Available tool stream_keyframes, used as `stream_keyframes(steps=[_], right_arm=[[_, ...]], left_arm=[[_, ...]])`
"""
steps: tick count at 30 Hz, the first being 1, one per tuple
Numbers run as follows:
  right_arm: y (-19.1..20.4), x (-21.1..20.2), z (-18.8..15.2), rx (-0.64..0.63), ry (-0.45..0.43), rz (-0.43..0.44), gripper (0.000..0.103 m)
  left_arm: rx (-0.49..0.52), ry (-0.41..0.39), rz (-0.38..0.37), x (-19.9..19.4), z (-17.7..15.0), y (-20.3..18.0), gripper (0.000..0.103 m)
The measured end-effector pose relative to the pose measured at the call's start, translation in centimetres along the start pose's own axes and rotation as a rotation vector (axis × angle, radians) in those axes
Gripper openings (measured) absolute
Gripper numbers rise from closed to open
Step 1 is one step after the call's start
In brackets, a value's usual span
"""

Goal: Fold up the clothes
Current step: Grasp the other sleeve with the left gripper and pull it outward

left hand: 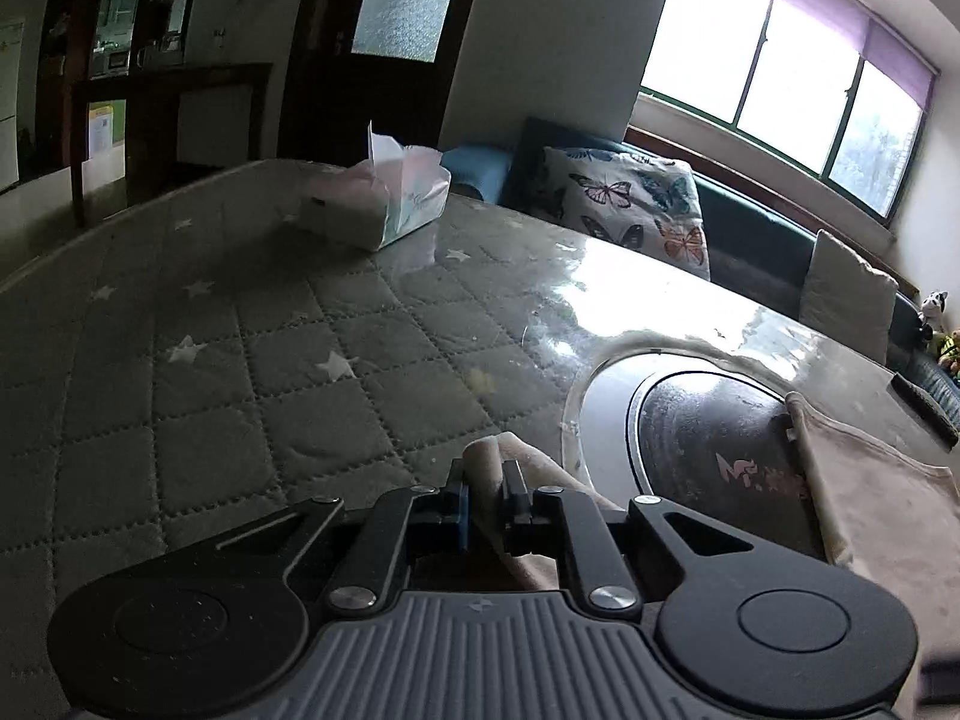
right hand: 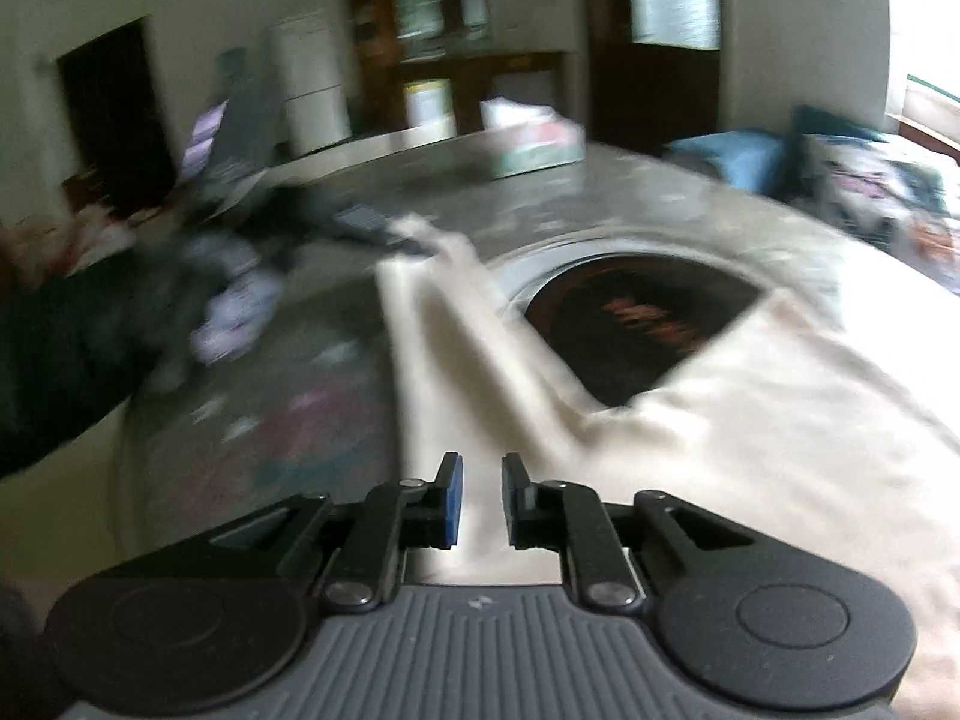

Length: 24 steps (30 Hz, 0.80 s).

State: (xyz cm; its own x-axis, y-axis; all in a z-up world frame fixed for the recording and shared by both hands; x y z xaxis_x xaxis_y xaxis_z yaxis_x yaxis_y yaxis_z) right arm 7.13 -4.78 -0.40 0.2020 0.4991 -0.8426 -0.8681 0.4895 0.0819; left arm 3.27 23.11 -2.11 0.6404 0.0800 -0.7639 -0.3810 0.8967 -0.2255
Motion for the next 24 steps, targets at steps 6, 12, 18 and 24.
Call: stream_keyframes(steps=[6,12,18,24], right_arm=[[-4.6,2.2,1.7,0.178,0.031,-0.119,0.014],[-5.8,4.2,2.7,0.203,0.048,-0.164,0.018],[-3.7,4.9,3.0,0.110,0.047,-0.179,0.019],[-3.3,2.2,1.8,0.098,0.025,-0.174,0.037]], left_arm=[[-0.006,-0.052,-0.015,-1.6,-1.0,0.7,0.009],[0.000,-0.049,-0.004,-1.8,-1.2,1.0,0.009],[-0.018,-0.001,0.023,-0.9,-1.0,1.0,0.015],[-0.014,0.014,0.055,-1.0,-1.3,0.7,0.051]])
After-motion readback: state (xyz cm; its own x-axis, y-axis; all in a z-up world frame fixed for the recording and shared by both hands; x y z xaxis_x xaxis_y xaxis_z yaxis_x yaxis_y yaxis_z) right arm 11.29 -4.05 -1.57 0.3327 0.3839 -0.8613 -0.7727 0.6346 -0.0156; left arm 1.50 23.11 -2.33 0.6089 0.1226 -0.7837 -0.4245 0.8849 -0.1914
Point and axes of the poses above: each gripper's, at about its wrist camera, not at the fingertips, and x roughly the way its jaws point, y to its left, z to its top, the point moved 1 cm from there along x, roughly the way its jaws point, and after that the axes turned 15 degrees about y, right-handed, at the moved point
